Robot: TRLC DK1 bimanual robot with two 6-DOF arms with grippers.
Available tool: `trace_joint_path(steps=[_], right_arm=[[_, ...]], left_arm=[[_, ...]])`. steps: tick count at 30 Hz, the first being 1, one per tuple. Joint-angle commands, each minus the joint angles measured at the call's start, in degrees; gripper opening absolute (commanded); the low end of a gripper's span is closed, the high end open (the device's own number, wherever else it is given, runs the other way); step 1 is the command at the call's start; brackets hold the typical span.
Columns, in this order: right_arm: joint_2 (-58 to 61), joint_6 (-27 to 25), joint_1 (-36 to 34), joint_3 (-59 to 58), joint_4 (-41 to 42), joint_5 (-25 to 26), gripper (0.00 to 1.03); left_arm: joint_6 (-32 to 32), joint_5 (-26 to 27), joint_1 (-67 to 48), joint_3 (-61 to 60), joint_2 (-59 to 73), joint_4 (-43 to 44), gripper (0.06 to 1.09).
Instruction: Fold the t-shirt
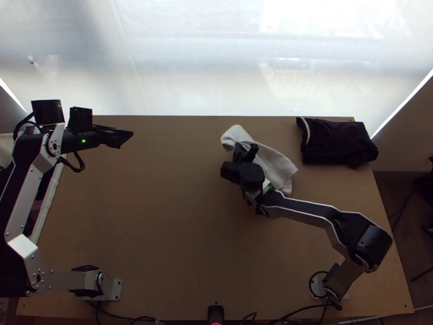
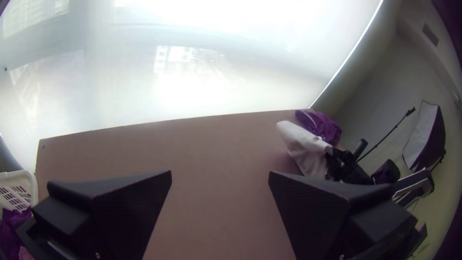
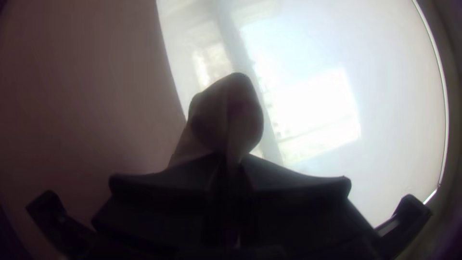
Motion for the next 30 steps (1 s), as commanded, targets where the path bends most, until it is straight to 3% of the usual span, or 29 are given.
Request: trace_joint_path(steps=[1, 19, 30], right_arm=[[-2.8, -0.7, -3.2, 10.4, 0.6, -0.1, 0.02], [6.6, 3.9, -10.1, 28.0, -0.2, -5.1, 0.02], [10.0, 6.4, -13.8, 32.3, -0.7, -7.5, 0.02]], left_arm=[[-1.0, 0.0, 1.8, 2.3, 1.3, -1.3, 1.04], [-3.4, -2.3, 1.7, 2.4, 0.4, -3.8, 1.04], [-5.8, -4.0, 1.1, 1.8, -0.4, -3.6, 1.04]])
